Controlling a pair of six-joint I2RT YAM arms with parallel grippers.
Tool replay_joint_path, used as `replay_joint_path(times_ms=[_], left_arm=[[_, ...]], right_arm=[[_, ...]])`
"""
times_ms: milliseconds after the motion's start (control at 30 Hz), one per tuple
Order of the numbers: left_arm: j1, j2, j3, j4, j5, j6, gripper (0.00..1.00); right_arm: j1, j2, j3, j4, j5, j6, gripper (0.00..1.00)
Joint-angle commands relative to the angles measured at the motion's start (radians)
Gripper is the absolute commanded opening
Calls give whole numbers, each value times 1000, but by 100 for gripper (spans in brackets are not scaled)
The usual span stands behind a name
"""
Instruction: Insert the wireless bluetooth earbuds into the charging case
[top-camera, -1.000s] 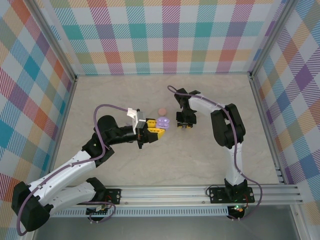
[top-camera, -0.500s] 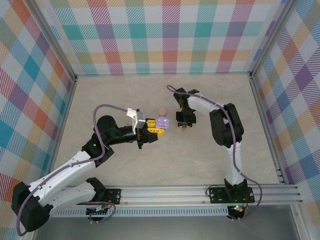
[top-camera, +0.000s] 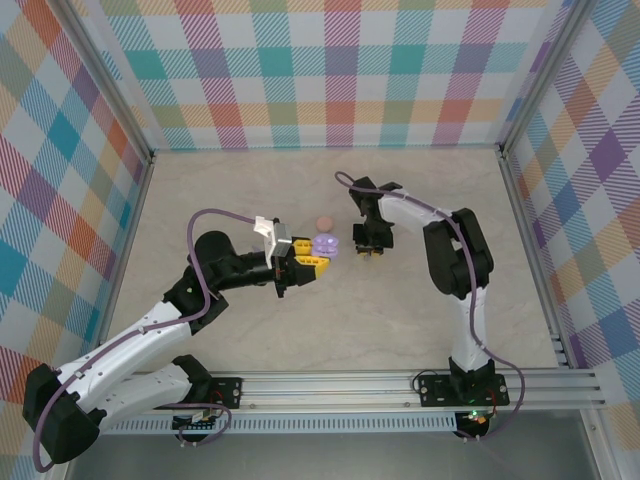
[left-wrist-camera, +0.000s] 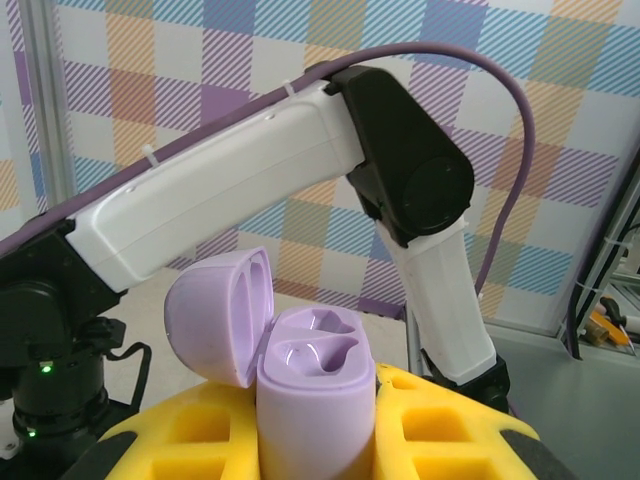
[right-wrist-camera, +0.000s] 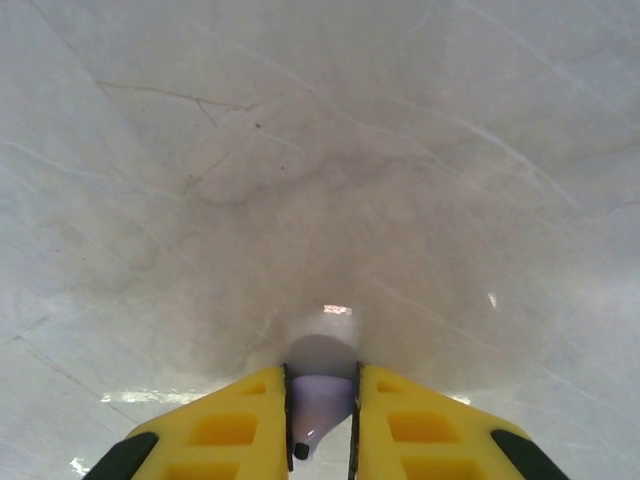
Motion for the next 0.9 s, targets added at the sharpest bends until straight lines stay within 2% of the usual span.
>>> replay_joint_path(times_ms=[0,267,467,867], left_arm=[[-19,-17,-13,-32,-35,17,0],[-19,-7,-38,-97,-242,-3,0],[-19,22,-62,-127,-416,-68,0],[-19,85,-99,-94,-445,-100,0]], right_arm=[[3,-64,-85,175,-17,-32,17],[-2,-272,-272,353,-106,-39,15],[-2,-421,-381,431,-168,-54,16],[-2,-756,-548,532,-364,-91,17]])
